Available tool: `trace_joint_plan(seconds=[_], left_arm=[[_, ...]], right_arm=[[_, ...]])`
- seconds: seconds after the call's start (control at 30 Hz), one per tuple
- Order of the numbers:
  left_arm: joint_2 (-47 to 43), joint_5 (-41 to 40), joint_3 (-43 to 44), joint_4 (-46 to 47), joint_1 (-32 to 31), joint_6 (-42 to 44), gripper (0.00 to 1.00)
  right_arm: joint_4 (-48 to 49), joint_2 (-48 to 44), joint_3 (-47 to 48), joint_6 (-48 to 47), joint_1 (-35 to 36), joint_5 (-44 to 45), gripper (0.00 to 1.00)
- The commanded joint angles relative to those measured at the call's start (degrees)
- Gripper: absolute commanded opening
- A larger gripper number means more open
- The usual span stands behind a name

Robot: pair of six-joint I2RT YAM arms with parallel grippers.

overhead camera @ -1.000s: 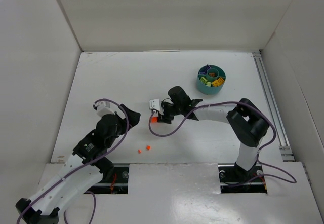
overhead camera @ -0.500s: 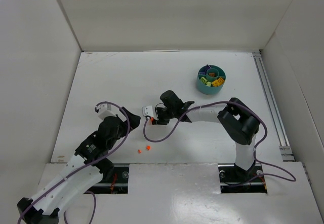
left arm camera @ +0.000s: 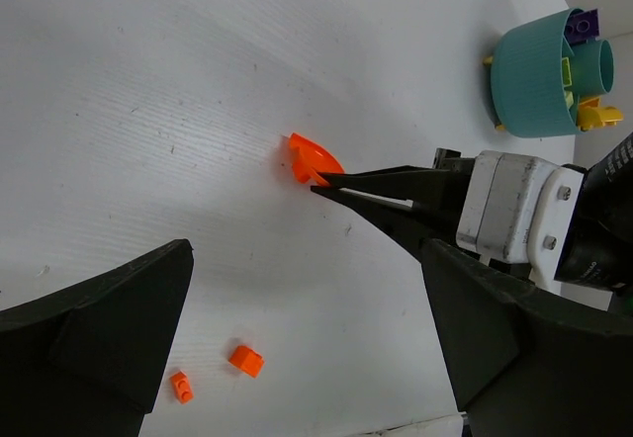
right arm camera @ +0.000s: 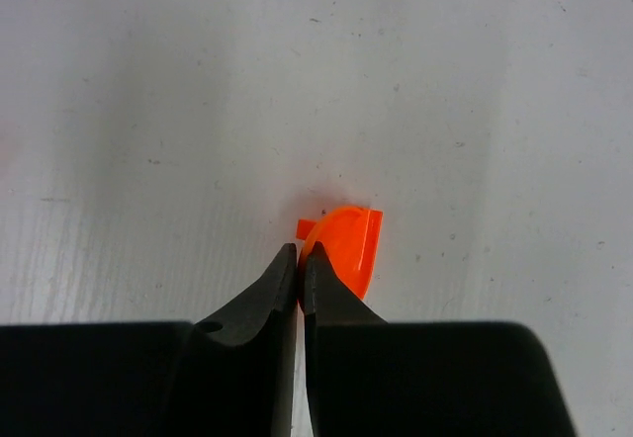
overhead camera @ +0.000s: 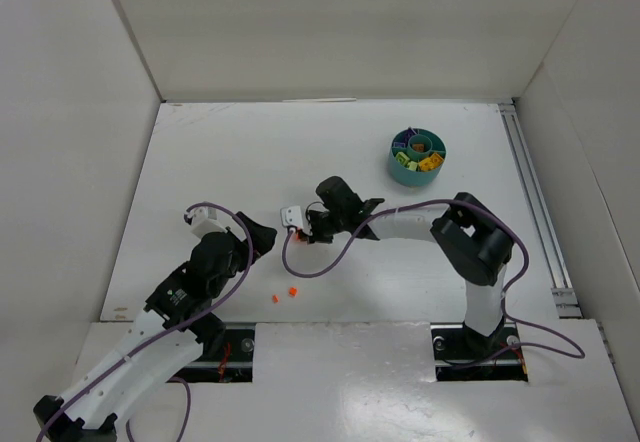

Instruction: Sort the legos into containers by color

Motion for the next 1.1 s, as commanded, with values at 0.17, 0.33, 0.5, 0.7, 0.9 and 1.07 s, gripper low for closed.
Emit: trace_joint_plan(seconds=[0.17,0.33,0.5,0.7,0.9,1.07], left_arm=[[-0.62,0.38,0.23,0.77,0.28,0.17,1.0],[-0.62,2.14,0.76,3.92,0.28,2.55,1.0],[2.88,3.72,0.23,9.11,0.28,5.19,1.0],[10.79,5.92,3.56,14.74,0.28,9.4,1.0],[18.87,8.64,7.26,19.74,0.28,13.71,1.0],[22.31,11.02,7.79,21.86,0.28,14.42,1.0]], right_arm=[[0.85,-11.48,1.46,11.03,-5.07,-7.75,0.0],[0.85,-19.74,-0.83,20.7,-16.66,-16.36,0.0],[-6.23,-22.39,0.22,22.21,-34.04,-24.72,0.0],[-18.83,-19.58,7.61,19.12,-48.42,-25.51,0.0],[-20.15,-12.48,14.97,20.27,-56.41,-28.68,0.0],[-22.52,-5.96,22.1,20.27,-58.17,-28.78,0.0]])
